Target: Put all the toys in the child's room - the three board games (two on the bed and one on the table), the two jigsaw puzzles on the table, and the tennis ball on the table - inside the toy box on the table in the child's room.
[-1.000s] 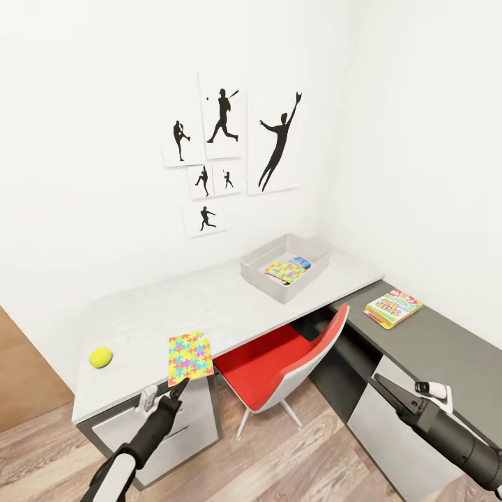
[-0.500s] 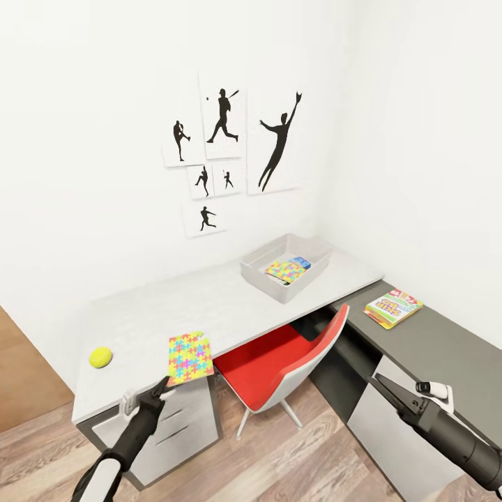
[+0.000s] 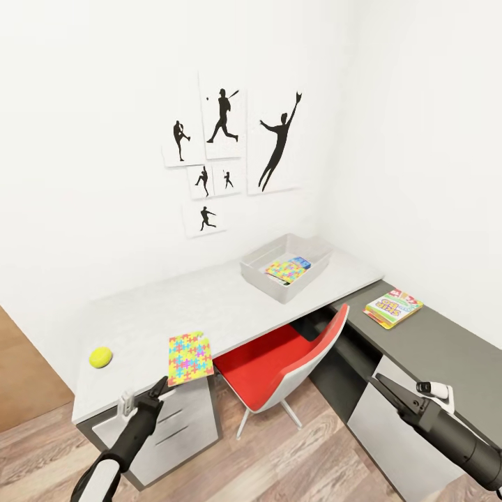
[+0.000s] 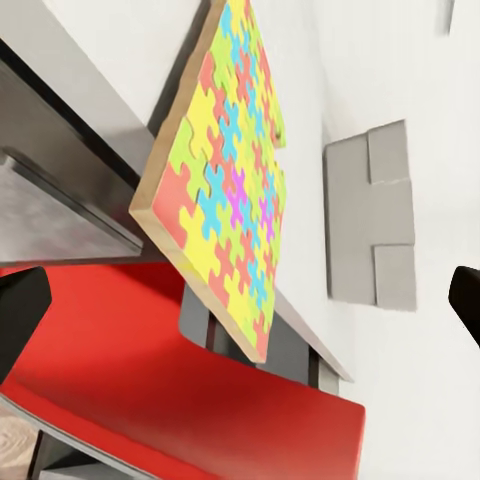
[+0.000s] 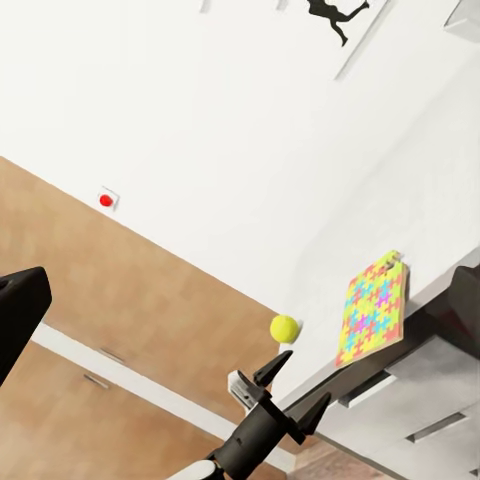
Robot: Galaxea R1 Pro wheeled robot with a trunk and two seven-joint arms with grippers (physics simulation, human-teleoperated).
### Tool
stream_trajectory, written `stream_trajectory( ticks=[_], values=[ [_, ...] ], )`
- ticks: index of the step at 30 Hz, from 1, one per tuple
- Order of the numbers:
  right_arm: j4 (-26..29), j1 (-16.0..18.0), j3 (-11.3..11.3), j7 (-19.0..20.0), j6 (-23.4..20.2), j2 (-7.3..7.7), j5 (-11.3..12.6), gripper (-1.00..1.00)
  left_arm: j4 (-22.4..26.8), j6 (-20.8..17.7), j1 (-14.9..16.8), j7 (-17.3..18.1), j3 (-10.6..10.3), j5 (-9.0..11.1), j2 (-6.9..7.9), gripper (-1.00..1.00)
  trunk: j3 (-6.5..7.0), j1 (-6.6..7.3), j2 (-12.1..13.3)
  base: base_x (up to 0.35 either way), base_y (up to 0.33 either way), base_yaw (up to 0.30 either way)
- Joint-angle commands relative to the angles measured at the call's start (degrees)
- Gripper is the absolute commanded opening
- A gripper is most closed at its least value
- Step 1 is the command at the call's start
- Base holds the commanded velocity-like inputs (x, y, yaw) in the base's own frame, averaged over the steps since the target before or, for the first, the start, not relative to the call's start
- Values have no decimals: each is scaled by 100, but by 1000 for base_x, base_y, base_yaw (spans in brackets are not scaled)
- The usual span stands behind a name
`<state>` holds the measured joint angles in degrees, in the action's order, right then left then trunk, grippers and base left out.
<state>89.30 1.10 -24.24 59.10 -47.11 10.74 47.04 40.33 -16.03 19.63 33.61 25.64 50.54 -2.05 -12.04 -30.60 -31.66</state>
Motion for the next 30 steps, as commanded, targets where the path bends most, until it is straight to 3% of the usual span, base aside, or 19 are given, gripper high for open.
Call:
stream_trajectory(
  ticks=[1, 18, 24, 30],
  values=[
    [0, 4, -3, 5, -30, 0, 15, 100, 1, -56, 5, 15, 20, 35, -8, 100, -9, -2, -9, 0, 0, 0],
    [6, 4, 8, 11, -31, -6, 2, 100, -10, -177, 54, -80, -12, 28, -182, 100, -9, -2, -9, 0, 0, 0],
    [8, 4, 1, -1, -27, -9, -1, 100, -35, -693, 95, -348, -39, 24, -212, 100, -9, -2, -9, 0, 0, 0],
    [8, 4, 19, -19, 100, -11, -5, 100, -37, -877, 101, -427, -49, 24, -216, 100, -9, -2, -9, 0, 0, 0]
  ],
)
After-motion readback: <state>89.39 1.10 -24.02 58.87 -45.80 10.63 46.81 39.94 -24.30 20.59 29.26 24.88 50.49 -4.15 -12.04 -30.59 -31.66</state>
